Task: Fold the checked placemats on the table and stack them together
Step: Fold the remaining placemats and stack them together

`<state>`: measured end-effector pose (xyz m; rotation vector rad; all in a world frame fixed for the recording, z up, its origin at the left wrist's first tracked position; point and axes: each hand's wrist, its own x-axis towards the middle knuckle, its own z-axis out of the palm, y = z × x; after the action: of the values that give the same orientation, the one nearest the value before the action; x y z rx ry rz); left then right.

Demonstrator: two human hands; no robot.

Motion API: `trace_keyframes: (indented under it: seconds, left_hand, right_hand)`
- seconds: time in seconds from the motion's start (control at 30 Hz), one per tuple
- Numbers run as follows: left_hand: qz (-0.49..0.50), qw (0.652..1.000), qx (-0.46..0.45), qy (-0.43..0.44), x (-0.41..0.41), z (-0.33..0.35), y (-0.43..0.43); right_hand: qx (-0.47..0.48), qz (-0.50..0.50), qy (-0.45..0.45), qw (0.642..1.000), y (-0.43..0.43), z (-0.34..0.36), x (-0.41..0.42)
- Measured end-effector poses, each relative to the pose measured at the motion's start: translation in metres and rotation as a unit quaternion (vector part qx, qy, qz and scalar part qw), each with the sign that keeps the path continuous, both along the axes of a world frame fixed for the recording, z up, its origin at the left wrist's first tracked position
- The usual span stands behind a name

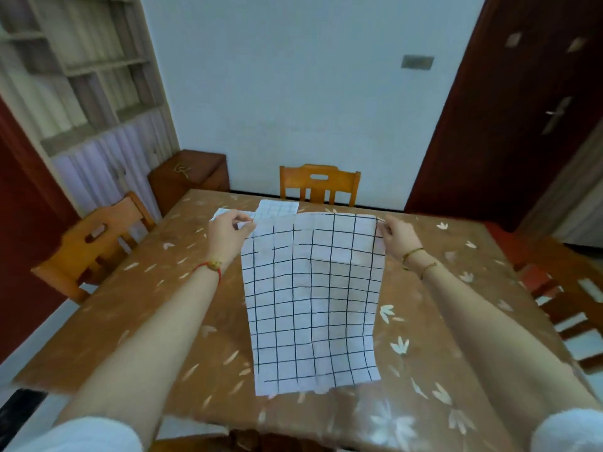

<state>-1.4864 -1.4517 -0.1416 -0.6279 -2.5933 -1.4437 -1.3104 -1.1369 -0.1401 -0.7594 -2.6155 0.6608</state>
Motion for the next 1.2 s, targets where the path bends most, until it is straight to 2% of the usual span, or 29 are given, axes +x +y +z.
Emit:
trace_keyframes:
  seconds: [0.37,0.63,0.93,1.2]
  left_hand:
    - [-0.083,0.990,0.050,0.102,-0.010,0.151,0.039]
    - [-0.098,0.978,0.086,0.161,-0.006,0.208,0.057]
    - [-0.158,0.974,0.140,0.082,-0.010,0.215,0.053]
    - [-0.202,0.972,0.117,-0.016,-0.017,0.198,0.042]
  right_hand:
    - [0.036,-0.026,0.115,0.992,0.019,0.140,0.039]
    - [0.046,-0.041,0.158,0.985,0.024,0.202,0.062]
    - [-0.067,-0.009,0.156,0.985,0.024,0.223,0.078]
    - [-0.152,0.011,0.093,0.984,0.037,0.214,0.076]
